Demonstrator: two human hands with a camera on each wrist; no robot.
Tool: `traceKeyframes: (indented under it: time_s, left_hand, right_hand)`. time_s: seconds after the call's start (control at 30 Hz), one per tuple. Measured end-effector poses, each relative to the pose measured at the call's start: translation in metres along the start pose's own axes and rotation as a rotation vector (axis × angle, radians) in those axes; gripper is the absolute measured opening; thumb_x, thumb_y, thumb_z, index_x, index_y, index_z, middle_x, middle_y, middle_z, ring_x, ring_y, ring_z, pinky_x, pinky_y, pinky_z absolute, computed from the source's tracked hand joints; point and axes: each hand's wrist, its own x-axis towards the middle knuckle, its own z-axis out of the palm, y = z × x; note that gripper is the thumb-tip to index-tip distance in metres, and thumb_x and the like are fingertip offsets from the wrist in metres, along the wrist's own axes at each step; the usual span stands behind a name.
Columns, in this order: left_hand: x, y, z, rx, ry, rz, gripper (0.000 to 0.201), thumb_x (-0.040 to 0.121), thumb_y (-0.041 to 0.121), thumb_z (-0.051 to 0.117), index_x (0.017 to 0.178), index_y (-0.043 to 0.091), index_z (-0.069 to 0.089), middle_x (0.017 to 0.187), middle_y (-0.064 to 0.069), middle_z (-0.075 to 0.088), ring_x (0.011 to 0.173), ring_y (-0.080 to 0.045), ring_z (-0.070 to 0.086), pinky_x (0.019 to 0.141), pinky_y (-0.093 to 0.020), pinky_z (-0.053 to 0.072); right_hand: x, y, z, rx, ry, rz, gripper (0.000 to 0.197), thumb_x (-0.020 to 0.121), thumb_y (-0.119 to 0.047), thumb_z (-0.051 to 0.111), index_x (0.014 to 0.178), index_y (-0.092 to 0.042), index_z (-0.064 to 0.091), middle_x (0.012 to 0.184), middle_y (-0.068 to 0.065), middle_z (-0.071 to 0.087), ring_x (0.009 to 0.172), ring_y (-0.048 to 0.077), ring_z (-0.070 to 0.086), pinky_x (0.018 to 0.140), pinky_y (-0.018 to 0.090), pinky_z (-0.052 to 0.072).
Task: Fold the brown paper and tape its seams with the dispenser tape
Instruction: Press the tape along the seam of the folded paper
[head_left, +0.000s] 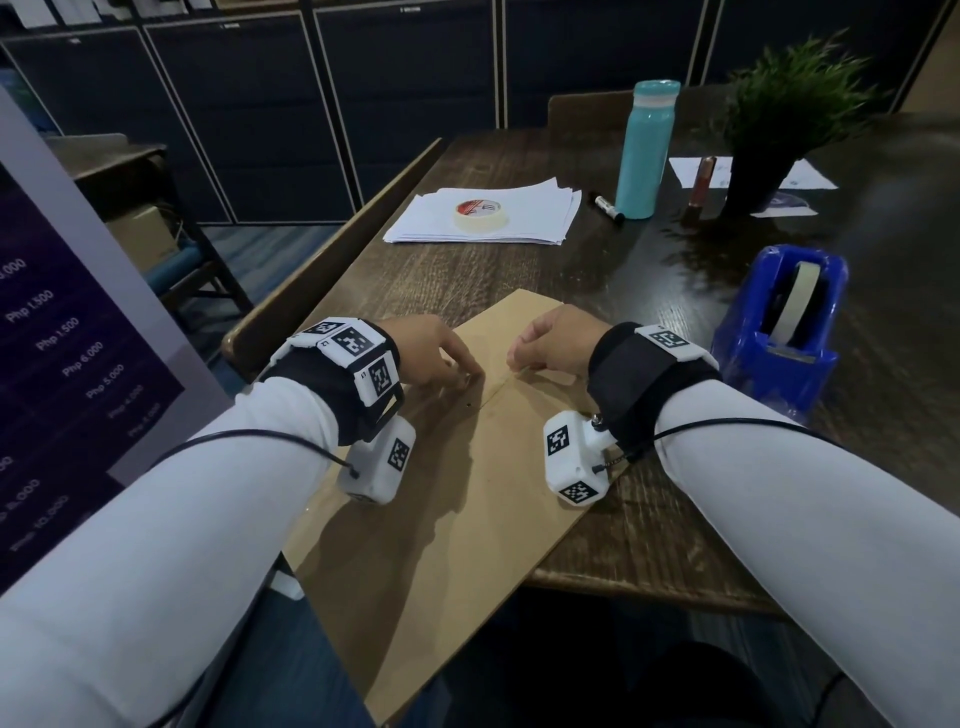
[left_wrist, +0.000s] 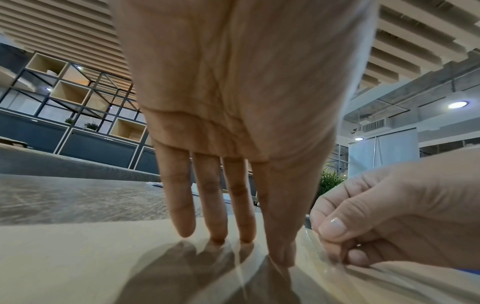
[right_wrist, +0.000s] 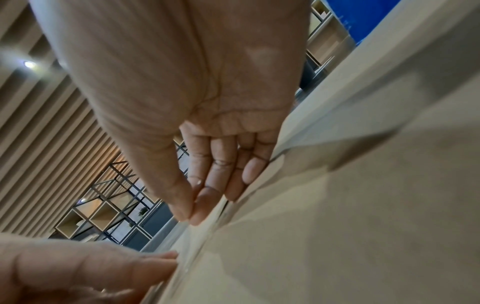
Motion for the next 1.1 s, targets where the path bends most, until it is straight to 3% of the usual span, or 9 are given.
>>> traceKeyframes:
  time_s: [0.13, 0.33, 0.5, 0.63, 0.67, 0.73, 0.87, 0.97, 1.1]
  left_hand:
    - [0.000, 0.002, -0.001, 0.012, 0.007, 0.002, 0.025, 0.089, 0.032, 0.065, 0.112, 0.037, 0.070, 0.119, 0.009, 0.064, 0.107, -0.013, 0.059, 0.099, -0.034, 0.045]
    - [0.010, 0.008, -0.006, 0.109, 0.026, 0.008, 0.020, 0.089, 0.035, 0.064, 0.105, 0.028, 0.073, 0.108, 0.008, 0.069, 0.100, -0.014, 0.060, 0.093, -0.033, 0.047]
    - [0.023, 0.019, -0.009, 0.149, 0.030, -0.058, 0.025, 0.084, 0.044, 0.067, 0.092, 0.020, 0.071, 0.088, 0.004, 0.065, 0.082, -0.015, 0.057, 0.068, -0.025, 0.042]
    - [0.033, 0.023, -0.009, 0.148, 0.024, -0.100, 0.030, 0.074, 0.047, 0.075, 0.083, 0.019, 0.069, 0.086, 0.001, 0.067, 0.080, -0.018, 0.060, 0.068, -0.025, 0.042]
    - [0.035, 0.024, -0.009, 0.155, 0.023, -0.107, 0.030, 0.070, 0.050, 0.077, 0.080, 0.022, 0.069, 0.087, 0.002, 0.069, 0.082, -0.018, 0.062, 0.068, -0.025, 0.043]
    - [0.037, 0.025, -0.009, 0.168, 0.010, -0.115, 0.031, 0.067, 0.052, 0.079, 0.078, 0.026, 0.067, 0.089, 0.002, 0.072, 0.086, -0.018, 0.065, 0.067, -0.025, 0.044]
    - [0.039, 0.027, -0.007, 0.150, -0.038, -0.132, 0.046, 0.060, 0.054, 0.083, 0.090, 0.024, 0.065, 0.091, 0.002, 0.071, 0.090, -0.019, 0.065, 0.072, -0.028, 0.048]
    - [0.037, 0.027, -0.006, 0.170, -0.041, -0.126, 0.050, 0.068, 0.050, 0.080, 0.102, 0.018, 0.063, 0.103, 0.000, 0.067, 0.093, -0.021, 0.062, 0.068, -0.028, 0.044]
    - [0.039, 0.021, -0.004, 0.185, -0.031, -0.120, 0.047, 0.066, 0.054, 0.080, 0.095, 0.024, 0.058, 0.103, 0.002, 0.064, 0.088, -0.018, 0.059, 0.063, -0.027, 0.040]
  right_hand:
    - [0.000, 0.001, 0.000, 0.009, -0.002, -0.006, 0.015, 0.079, -0.001, 0.073, 0.068, -0.010, 0.066, 0.072, 0.003, 0.066, 0.078, 0.017, 0.061, 0.093, 0.037, 0.052]
    - [0.000, 0.002, 0.000, -0.015, 0.004, -0.016, 0.016, 0.078, -0.003, 0.073, 0.067, -0.010, 0.065, 0.084, 0.011, 0.068, 0.082, 0.021, 0.062, 0.093, 0.040, 0.053]
    - [0.000, 0.002, -0.001, 0.001, -0.003, -0.023, 0.019, 0.080, 0.001, 0.070, 0.066, -0.008, 0.063, 0.072, 0.008, 0.065, 0.065, 0.016, 0.060, 0.075, 0.030, 0.054]
    - [0.000, 0.003, 0.000, -0.003, 0.001, -0.028, 0.009, 0.080, 0.002, 0.070, 0.073, -0.003, 0.066, 0.069, 0.007, 0.064, 0.062, 0.014, 0.059, 0.073, 0.029, 0.054]
    - [-0.001, 0.002, 0.000, -0.009, 0.005, -0.031, 0.004, 0.080, 0.002, 0.070, 0.080, -0.001, 0.067, 0.071, 0.008, 0.064, 0.063, 0.015, 0.059, 0.073, 0.029, 0.054]
    - [0.001, 0.003, 0.000, -0.029, 0.020, -0.036, 0.013, 0.078, 0.000, 0.071, 0.090, 0.005, 0.070, 0.080, 0.013, 0.067, 0.071, 0.018, 0.061, 0.080, 0.033, 0.055]
    - [0.005, 0.003, 0.001, -0.068, 0.038, -0.024, 0.025, 0.076, -0.005, 0.074, 0.097, 0.008, 0.070, 0.089, 0.014, 0.069, 0.083, 0.022, 0.061, 0.092, 0.040, 0.054]
    - [0.006, 0.003, 0.002, -0.067, 0.043, -0.018, 0.017, 0.076, -0.007, 0.074, 0.091, 0.003, 0.072, 0.095, 0.017, 0.072, 0.090, 0.027, 0.066, 0.094, 0.042, 0.053]
    - [0.008, 0.001, 0.003, -0.114, 0.046, -0.020, 0.009, 0.074, -0.011, 0.075, 0.078, -0.005, 0.071, 0.096, 0.018, 0.073, 0.094, 0.030, 0.068, 0.092, 0.044, 0.054]
